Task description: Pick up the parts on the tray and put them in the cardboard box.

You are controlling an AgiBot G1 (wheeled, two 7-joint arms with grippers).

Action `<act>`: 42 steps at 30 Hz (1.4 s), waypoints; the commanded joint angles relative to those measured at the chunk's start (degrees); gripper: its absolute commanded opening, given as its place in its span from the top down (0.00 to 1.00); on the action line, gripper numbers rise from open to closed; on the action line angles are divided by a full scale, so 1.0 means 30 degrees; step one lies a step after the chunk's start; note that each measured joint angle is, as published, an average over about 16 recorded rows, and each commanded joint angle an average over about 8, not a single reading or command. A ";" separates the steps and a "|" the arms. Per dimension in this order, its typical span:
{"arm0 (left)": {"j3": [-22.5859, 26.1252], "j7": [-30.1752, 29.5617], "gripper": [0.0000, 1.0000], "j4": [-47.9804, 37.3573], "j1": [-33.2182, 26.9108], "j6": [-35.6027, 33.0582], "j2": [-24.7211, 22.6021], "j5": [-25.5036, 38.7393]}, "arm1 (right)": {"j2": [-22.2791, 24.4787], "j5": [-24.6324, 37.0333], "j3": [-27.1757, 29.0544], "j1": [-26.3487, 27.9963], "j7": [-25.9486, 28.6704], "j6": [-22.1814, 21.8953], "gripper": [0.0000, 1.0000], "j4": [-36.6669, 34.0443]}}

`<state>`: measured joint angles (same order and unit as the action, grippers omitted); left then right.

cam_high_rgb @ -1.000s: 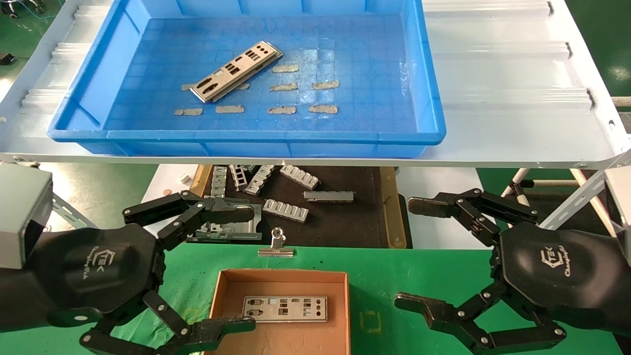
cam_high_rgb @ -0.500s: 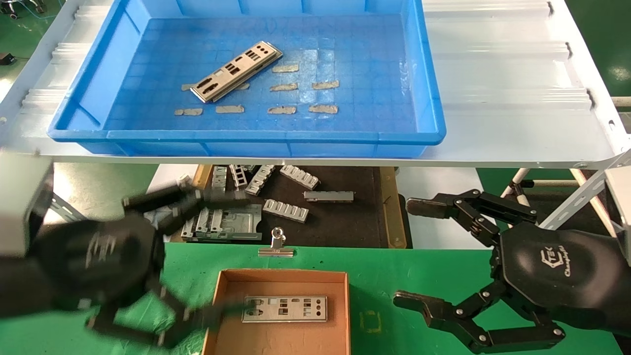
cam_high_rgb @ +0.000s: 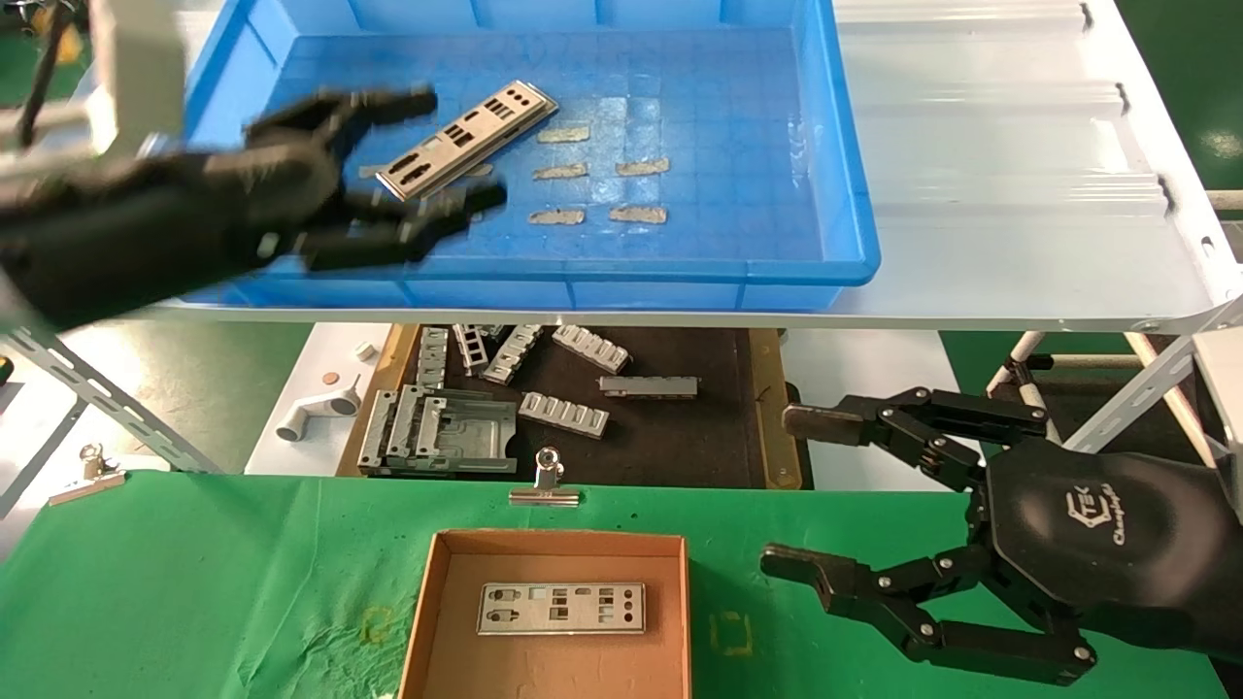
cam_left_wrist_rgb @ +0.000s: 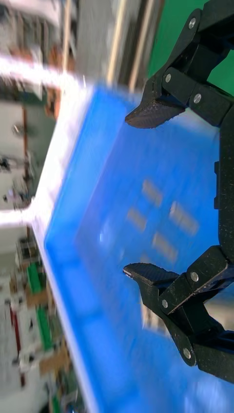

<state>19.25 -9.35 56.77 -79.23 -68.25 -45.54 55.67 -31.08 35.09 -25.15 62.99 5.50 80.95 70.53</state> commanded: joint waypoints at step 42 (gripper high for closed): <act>0.2488 0.4982 0.90 -1.7251 -0.9133 0.0302 -0.5854 0.4387 | 0.0000 0.0000 0.0000 0.0000 0.0000 0.0000 1.00 0.0000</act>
<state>26.71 5.52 5.14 -106.54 -67.23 -63.05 68.82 -31.08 35.09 -25.15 62.99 5.50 80.95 70.53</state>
